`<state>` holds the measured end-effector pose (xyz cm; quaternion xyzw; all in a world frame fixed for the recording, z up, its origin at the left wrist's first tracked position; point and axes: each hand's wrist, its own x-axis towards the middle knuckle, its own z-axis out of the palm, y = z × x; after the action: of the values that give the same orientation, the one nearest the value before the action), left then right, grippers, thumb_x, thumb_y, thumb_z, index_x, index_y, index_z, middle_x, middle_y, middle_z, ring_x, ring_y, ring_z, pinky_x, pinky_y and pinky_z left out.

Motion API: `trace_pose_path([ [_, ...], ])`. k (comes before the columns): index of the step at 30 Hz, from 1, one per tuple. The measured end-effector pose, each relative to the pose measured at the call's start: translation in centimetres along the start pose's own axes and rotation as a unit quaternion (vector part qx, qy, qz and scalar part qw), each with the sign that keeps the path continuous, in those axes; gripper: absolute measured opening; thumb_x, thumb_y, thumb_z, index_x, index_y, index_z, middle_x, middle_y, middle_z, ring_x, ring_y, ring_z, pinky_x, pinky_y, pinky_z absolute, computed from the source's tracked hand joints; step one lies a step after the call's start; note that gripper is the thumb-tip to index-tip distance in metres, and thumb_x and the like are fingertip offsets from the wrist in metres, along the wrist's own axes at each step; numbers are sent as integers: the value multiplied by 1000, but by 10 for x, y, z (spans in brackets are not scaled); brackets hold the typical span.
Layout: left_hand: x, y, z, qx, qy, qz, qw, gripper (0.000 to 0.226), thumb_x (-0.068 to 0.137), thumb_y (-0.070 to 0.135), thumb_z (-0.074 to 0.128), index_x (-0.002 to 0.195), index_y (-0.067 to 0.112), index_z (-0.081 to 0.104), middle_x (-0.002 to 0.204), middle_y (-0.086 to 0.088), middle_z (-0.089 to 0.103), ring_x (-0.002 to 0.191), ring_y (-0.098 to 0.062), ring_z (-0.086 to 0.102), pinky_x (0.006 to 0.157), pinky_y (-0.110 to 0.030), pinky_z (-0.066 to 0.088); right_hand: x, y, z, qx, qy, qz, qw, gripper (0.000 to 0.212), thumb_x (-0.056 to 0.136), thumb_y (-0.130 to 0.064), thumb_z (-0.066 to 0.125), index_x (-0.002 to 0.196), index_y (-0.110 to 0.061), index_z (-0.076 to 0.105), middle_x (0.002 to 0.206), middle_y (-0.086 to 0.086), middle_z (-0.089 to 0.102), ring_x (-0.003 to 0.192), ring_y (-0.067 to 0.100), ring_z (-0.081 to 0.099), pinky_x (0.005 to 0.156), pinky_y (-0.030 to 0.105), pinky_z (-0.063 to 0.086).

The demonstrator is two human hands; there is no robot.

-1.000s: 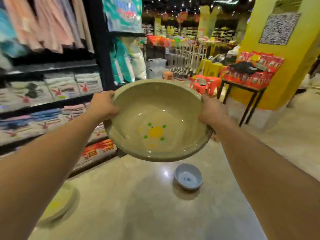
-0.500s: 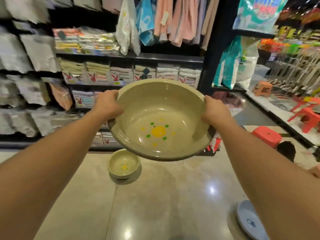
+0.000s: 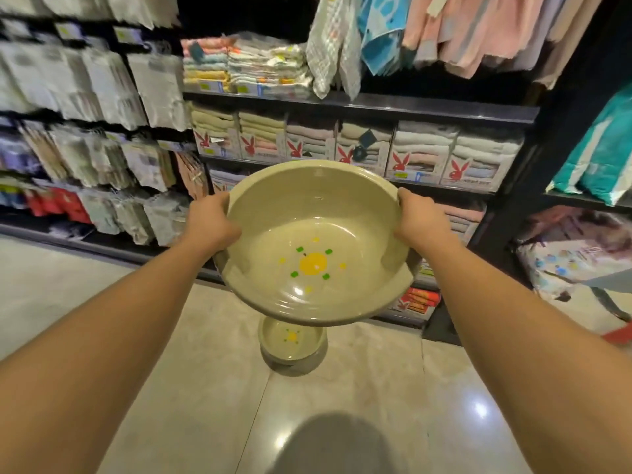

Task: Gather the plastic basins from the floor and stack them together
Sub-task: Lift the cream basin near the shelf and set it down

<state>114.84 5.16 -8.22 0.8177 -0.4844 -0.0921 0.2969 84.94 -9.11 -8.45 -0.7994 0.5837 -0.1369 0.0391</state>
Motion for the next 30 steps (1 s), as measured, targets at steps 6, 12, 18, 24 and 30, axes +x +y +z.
trace_pose_path([
  [6, 55, -11, 44, 5, 13, -39, 999, 57, 70, -2, 63, 124, 15, 61, 102, -15, 67, 92, -37, 62, 73, -43, 55, 81, 4, 55, 27, -22, -10, 999, 43, 81, -6, 65, 117, -18, 46, 111, 11, 59, 100, 36, 62, 81, 51, 55],
  [12, 107, -42, 85, 20, 17, -85, 996, 59, 70, 1, 63, 126, 18, 60, 107, -14, 68, 98, -36, 62, 85, -46, 55, 136, 1, 122, 40, -33, -20, 998, 47, 82, -7, 63, 123, -21, 45, 113, 8, 61, 97, 36, 62, 71, 44, 47],
  [18, 167, -92, 140, 15, 10, -114, 993, 49, 73, 0, 64, 119, 15, 55, 104, -16, 66, 94, -38, 61, 77, -47, 54, 186, -15, 203, 69, -62, 2, 996, 46, 84, -10, 63, 121, -29, 42, 105, 2, 62, 92, 34, 64, 72, 47, 53],
  [24, 239, -164, 222, 13, -23, -118, 993, 61, 76, -3, 64, 130, 20, 49, 102, -8, 60, 90, -29, 57, 70, -37, 41, 232, -23, 307, 92, -82, 19, 992, 64, 84, -4, 59, 136, -32, 35, 123, 3, 61, 92, 38, 66, 71, 48, 53],
  [30, 287, -245, 340, -19, -56, -102, 993, 72, 80, 3, 63, 144, 28, 43, 121, -9, 62, 108, -31, 59, 89, -46, 52, 259, 1, 444, 98, -93, 65, 989, 75, 83, -10, 57, 147, -38, 28, 147, -6, 48, 111, 32, 62, 83, 47, 49],
])
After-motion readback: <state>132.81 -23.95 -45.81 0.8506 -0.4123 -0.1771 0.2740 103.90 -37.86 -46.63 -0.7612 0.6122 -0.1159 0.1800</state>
